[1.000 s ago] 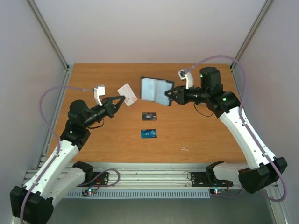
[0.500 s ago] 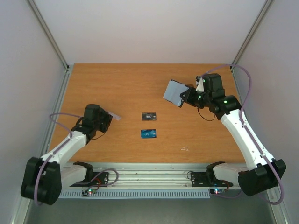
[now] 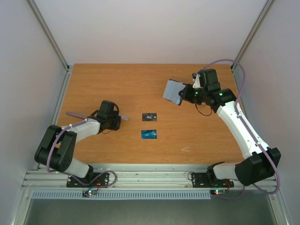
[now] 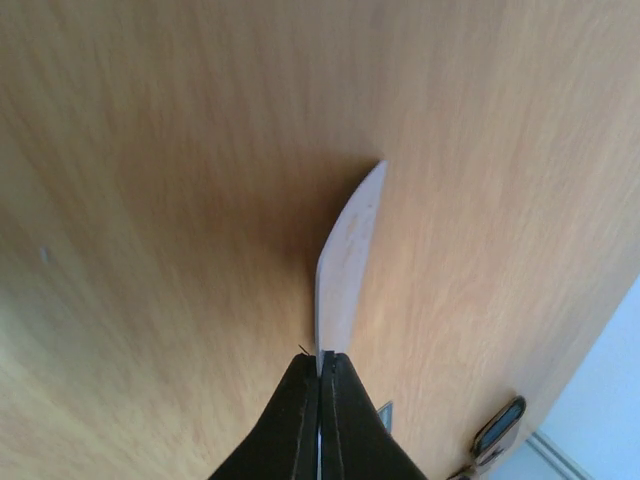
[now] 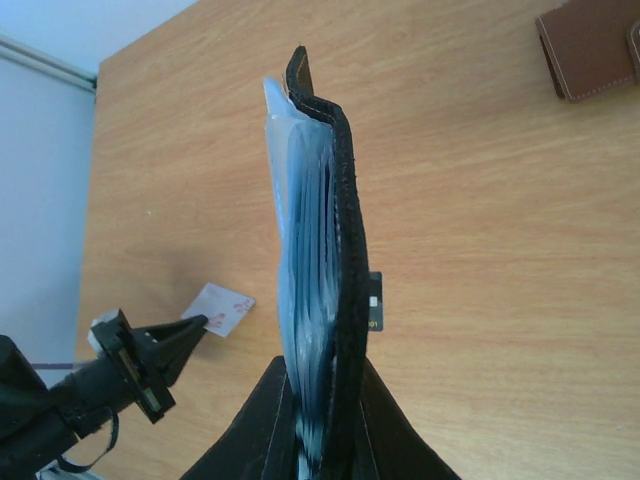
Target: Take the credit cards out of the card holder
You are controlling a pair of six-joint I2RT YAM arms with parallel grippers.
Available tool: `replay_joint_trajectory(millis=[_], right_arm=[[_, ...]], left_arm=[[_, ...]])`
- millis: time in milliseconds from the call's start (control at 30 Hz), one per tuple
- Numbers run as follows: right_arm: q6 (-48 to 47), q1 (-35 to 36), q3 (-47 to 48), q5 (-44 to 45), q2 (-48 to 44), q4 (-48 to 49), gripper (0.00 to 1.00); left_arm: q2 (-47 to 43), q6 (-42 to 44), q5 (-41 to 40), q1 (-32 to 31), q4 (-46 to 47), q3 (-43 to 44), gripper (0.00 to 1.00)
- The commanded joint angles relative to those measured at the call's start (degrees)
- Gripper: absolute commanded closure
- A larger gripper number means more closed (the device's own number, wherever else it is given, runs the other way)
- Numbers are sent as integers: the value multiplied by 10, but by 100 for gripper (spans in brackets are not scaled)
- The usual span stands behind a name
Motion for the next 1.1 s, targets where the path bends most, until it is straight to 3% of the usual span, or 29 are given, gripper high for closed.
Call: replay_joint_trajectory(millis=[0,167,367,1067], right_arm=[[-39,1,35,-4,11,2,99],[-69,1,39,-20,13,0,99],[-115,0,38,-31,-9,-6,99],[-151,-5,58,-57,-6,-19,99]], left_arm=[[34,-98,-19,-57,-39,6,100],[52,-176,-23,-125,-115,3,100],[103,-193,-102,-127,-82,39,100],[127,-233,-114,-124,-124,36,100]])
